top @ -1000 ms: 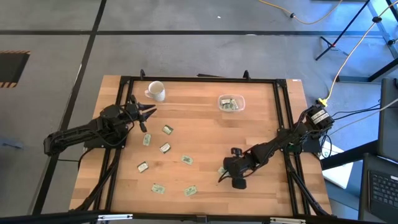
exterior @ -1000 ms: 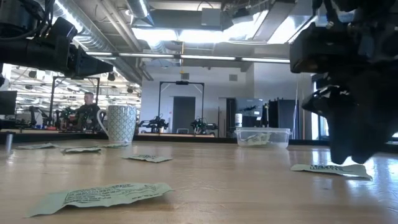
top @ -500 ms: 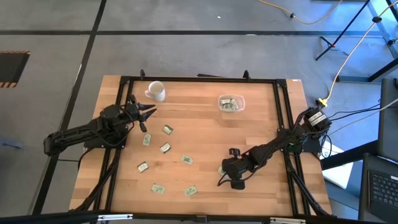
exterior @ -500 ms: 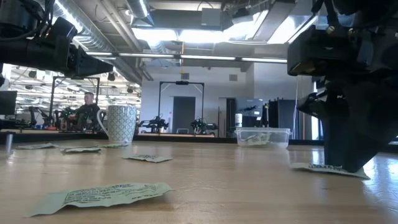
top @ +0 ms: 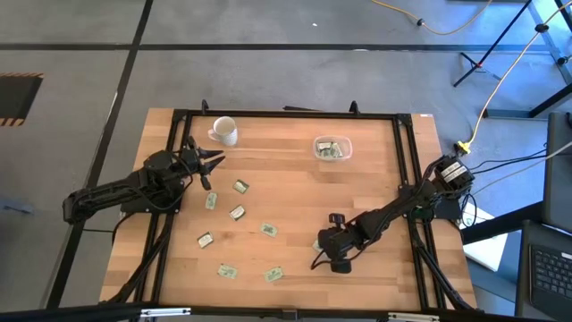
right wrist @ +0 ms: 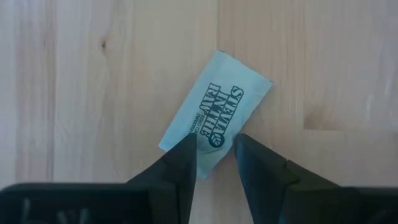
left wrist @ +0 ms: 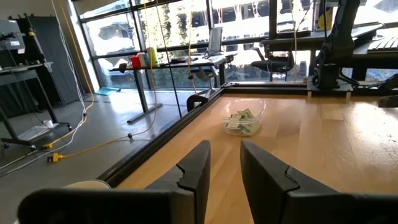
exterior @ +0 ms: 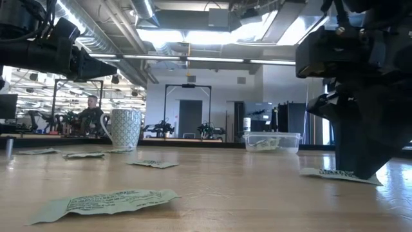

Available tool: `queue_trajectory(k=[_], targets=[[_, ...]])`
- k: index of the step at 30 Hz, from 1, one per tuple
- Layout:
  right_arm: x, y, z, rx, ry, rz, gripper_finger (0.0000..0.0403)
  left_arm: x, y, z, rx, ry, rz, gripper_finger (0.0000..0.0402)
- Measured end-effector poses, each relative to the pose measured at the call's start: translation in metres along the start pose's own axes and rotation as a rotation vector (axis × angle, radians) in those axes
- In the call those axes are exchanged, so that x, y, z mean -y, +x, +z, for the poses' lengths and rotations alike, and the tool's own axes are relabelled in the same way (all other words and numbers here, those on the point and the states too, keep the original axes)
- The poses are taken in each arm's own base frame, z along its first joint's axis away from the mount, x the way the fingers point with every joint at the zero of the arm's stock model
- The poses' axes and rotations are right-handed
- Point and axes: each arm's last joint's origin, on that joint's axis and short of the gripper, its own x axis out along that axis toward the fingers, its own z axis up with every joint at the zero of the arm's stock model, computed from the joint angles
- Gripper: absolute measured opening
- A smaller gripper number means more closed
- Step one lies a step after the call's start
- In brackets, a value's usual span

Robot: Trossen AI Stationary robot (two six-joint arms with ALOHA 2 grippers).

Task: Pick and place items into bin
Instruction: Put the stevia packet into the transparent bin

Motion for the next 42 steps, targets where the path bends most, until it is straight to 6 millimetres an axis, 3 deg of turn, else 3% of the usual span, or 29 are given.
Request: queue_trajectory(k=[15, 19, 23, 29, 33, 42], targets=[[0.001, -0.003, 0.000, 0.003, 0.022, -0.012, 0.0012, 0.000, 0.000, 0.000, 0.000, 0.000, 0.000, 0.0082], [0.003, -0.015, 0.002, 0.022, -0.008, 0.014, 0.0003, 0.000, 0.000, 0.000, 0.000, 0.000, 0.000, 0.0082], [0.012, -0.047, 0.013, 0.106, -0.018, 0.040, 0.0008, 0.000, 0.000, 0.000, 0.000, 0.000, 0.000, 0.0082], [0.051, -0.094, 0.018, 0.179, -0.002, -0.096, 0.0012, 0.000, 0.000, 0.000, -0.001, 0.000, 0.000, 0.0082], [0.082, -0.113, 0.021, 0.219, -0.010, -0.228, 0.0012, 0.000, 0.000, 0.000, 0.000, 0.000, 0.000, 0.0082], [0.168, -0.119, 0.030, 0.176, 0.024, -0.423, 0.0016, 0.000, 0.000, 0.000, 0.000, 0.000, -0.001, 0.0082]])
